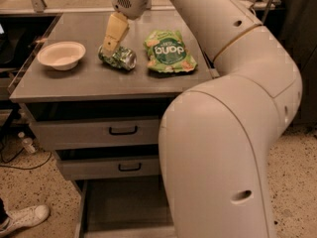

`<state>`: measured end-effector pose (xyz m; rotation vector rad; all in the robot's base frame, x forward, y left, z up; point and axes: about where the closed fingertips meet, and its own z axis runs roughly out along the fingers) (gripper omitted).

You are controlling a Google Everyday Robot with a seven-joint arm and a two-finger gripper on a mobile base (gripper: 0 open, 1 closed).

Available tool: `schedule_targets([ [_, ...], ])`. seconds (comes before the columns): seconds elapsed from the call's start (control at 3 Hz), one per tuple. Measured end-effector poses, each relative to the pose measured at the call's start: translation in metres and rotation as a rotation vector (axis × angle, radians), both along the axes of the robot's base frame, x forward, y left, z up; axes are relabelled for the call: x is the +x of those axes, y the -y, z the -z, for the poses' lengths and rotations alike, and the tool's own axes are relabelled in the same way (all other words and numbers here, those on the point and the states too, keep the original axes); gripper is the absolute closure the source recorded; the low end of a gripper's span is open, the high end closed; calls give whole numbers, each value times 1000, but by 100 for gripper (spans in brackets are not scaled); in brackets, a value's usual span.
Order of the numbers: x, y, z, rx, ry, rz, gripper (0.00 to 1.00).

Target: Place green can into bottom drawer

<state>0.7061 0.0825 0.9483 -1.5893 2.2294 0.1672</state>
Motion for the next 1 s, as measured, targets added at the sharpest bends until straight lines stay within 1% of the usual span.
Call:
schedule_targets([
  [0.33,5,-3,2,8,10,0,0],
  [0.67,12,-10,13,43,4,22,0],
  [1.0,27,-27,37,59,-35,64,0],
])
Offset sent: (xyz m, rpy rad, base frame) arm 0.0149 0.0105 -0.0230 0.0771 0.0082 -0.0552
